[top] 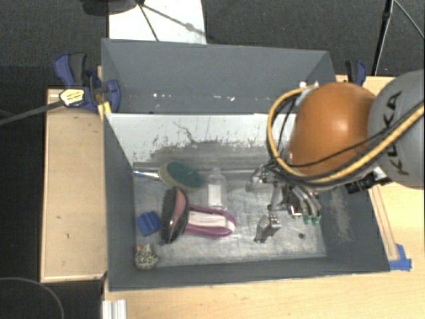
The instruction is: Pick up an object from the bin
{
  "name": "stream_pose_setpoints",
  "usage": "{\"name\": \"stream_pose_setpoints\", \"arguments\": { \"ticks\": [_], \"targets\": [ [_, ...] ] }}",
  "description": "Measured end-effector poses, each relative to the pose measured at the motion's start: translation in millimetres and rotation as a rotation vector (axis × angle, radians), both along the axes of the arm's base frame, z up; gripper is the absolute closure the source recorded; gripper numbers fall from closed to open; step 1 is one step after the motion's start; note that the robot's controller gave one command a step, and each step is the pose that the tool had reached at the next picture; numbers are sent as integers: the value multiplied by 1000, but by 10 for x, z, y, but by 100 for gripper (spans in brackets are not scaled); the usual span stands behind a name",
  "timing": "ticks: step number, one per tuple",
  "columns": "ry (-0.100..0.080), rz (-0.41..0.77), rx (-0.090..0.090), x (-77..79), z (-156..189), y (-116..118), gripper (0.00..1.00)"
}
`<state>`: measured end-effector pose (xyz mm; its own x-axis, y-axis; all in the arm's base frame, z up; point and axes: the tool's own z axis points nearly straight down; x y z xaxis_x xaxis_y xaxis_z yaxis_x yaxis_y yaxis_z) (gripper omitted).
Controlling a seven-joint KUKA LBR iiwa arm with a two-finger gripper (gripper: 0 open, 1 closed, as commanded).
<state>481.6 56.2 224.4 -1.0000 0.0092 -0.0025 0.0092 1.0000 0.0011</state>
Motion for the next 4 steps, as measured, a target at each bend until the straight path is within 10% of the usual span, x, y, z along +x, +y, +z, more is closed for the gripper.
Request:
{"name": "stream_pose_setpoints", "arguments": {
  "ticks": [1, 2, 3, 4],
  "targets": [
    [-8, 112, 2, 751, -1281, 432, 0],
    [8, 17, -5, 419, -1149, 991, 0],
    [6, -248, -2, 311, -1424, 665, 0],
    [4, -247, -1, 317, -1417, 670, 100]
  ]
}}
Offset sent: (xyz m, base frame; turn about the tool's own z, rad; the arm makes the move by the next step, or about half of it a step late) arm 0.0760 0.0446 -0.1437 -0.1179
